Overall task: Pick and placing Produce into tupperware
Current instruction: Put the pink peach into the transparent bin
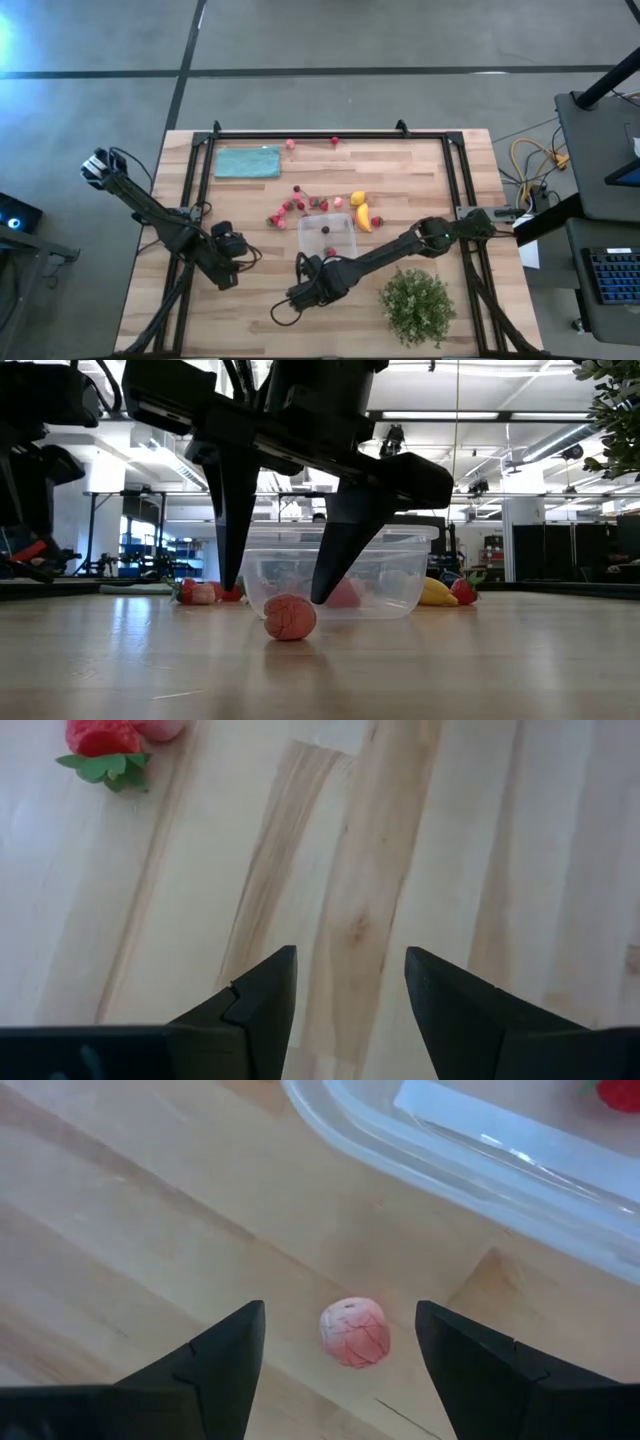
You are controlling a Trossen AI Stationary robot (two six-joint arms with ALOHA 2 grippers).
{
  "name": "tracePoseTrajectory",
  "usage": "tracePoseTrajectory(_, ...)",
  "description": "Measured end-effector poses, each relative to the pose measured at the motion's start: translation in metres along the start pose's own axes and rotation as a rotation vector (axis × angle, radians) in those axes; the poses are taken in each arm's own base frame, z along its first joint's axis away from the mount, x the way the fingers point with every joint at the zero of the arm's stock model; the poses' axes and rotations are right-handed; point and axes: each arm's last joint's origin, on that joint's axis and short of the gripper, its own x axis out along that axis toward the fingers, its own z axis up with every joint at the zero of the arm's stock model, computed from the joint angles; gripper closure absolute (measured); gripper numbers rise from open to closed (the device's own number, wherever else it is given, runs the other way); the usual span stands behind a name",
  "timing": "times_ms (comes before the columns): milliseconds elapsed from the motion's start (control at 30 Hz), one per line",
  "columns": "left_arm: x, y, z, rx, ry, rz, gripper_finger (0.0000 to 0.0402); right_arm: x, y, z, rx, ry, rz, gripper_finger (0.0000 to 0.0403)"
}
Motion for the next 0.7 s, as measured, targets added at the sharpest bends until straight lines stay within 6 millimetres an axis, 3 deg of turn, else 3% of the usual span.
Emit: tracePoseTrajectory(700,-0.002,0.001,0.000,-0.033,-0.007,-0.008,0.0228,0.013,-0.001,-0.006,-0.164,0.017,0.022,0.0154)
